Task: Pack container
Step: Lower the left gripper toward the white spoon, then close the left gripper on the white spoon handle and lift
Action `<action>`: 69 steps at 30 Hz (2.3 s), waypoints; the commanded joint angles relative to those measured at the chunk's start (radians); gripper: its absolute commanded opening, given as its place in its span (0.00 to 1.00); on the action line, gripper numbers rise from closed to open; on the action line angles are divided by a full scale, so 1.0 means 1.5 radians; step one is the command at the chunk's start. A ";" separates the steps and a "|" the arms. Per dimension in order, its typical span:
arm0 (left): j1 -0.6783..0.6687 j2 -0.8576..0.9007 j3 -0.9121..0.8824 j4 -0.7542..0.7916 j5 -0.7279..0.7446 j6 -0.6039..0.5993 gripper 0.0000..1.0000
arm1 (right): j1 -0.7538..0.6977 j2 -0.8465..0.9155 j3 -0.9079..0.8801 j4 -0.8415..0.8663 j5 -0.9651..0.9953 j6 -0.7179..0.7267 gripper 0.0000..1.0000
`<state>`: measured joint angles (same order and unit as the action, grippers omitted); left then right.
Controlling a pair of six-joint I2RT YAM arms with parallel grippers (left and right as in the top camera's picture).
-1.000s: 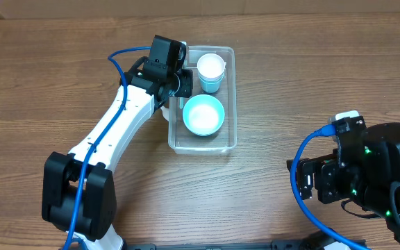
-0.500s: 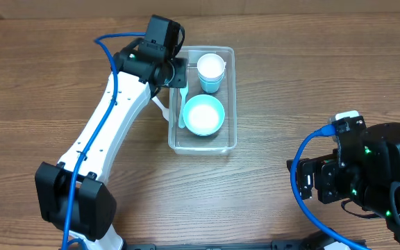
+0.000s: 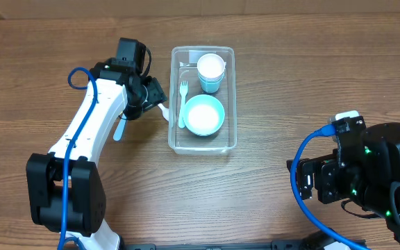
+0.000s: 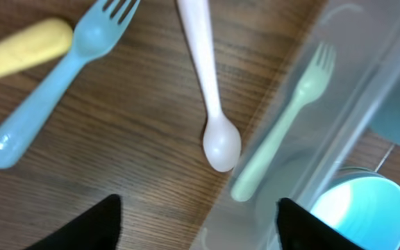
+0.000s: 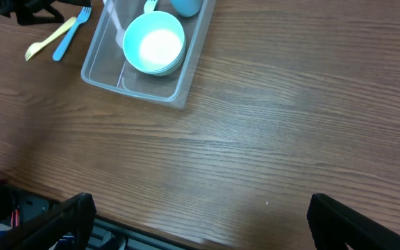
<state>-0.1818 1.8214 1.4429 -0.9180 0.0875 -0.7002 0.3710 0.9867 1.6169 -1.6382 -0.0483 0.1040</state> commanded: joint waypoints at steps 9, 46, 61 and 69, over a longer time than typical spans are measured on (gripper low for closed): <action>-0.002 0.033 -0.015 0.067 0.007 -0.085 1.00 | 0.000 -0.004 0.007 0.004 -0.004 -0.003 1.00; 0.029 0.362 0.432 -0.158 -0.075 -0.246 0.79 | 0.000 -0.004 0.007 0.004 -0.004 -0.003 1.00; 0.006 0.413 0.432 -0.157 -0.148 -0.277 0.70 | 0.000 -0.004 0.007 0.004 -0.004 -0.003 1.00; 0.007 0.439 0.432 -0.155 -0.145 -0.277 0.63 | 0.000 -0.004 0.007 0.004 -0.004 -0.003 1.00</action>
<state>-0.1761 2.4474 2.0712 -1.1519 -0.1097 -1.1011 0.3710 0.9867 1.6169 -1.6382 -0.0486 0.1040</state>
